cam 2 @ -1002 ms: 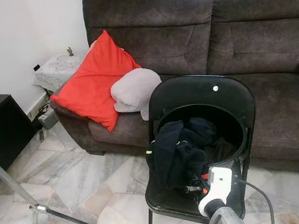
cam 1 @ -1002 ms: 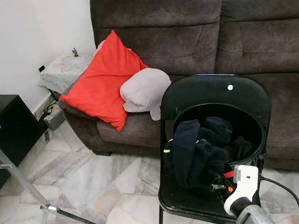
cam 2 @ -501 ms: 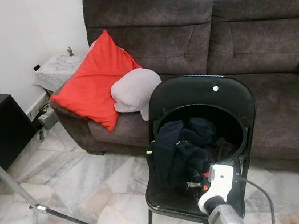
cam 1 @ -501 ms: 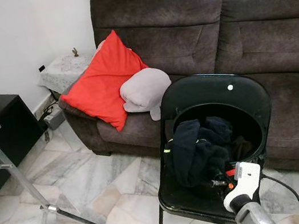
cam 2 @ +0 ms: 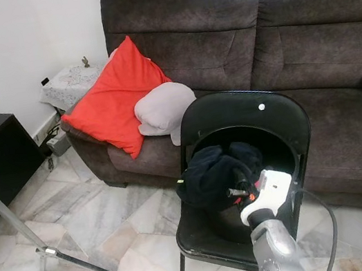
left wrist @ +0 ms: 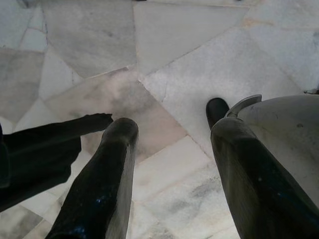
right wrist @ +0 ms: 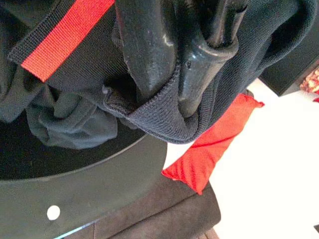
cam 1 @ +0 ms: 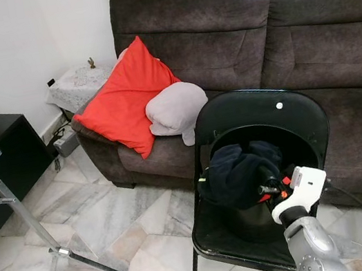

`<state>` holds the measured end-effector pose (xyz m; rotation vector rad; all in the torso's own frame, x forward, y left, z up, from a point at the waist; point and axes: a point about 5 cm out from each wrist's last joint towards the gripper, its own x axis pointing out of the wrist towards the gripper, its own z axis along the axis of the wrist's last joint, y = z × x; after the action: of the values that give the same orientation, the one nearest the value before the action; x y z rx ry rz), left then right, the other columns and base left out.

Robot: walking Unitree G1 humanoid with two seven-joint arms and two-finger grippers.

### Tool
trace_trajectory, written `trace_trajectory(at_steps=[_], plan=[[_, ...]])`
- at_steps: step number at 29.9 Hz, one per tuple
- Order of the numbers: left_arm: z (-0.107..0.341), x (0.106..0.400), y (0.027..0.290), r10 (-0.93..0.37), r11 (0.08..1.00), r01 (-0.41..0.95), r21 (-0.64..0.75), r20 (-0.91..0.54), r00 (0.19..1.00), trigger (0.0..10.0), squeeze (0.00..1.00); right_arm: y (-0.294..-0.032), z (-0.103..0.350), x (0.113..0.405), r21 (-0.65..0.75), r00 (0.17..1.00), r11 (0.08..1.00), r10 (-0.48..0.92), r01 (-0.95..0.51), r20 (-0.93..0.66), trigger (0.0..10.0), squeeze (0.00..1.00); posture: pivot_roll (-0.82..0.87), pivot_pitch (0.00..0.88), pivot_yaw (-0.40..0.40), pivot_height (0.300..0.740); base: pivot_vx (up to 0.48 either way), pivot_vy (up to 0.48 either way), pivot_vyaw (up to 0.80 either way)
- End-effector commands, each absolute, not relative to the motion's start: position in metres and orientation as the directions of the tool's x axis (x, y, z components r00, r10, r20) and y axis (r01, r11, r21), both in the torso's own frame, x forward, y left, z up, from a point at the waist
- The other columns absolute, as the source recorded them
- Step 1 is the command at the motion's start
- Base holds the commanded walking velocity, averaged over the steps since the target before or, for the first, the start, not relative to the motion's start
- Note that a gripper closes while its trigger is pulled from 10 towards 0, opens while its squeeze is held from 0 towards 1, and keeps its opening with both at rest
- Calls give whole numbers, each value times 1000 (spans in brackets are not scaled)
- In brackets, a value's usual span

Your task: Hang hanger

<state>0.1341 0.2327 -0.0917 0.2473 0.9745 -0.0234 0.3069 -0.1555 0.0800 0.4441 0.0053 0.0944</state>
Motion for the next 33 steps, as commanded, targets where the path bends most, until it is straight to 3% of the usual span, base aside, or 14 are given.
trace_trajectory(at_steps=[1,8,18,21,30,33], plan=[[-93,129,237,106,967,137,213,-832,544,10000,0,-151,102,314,419,991,899,104,-131,86,0,0,98,11,46,740,0,0,0],[-93,129,236,104,967,140,212,-834,542,10000,0,-138,150,319,347,958,908,153,-233,242,0,0,98,13,46,740,0,0,0],[-93,130,234,101,968,141,209,-832,546,10000,0,-122,191,313,277,915,910,204,-308,348,0,0,91,11,45,740,0,0,0],[-93,131,233,99,968,142,208,-831,547,10000,0,-98,199,303,107,845,884,392,-456,363,0,0,89,11,41,740,0,0,0],[-93,131,232,98,968,140,207,-831,548,10000,0,-72,212,284,25,719,772,579,-635,384,0,0,89,11,41,740,0,0,0],[-93,131,232,97,968,141,207,-831,548,10000,0,-63,224,275,-1,638,705,643,-709,424,0,0,86,14,42,740,0,0,0]])
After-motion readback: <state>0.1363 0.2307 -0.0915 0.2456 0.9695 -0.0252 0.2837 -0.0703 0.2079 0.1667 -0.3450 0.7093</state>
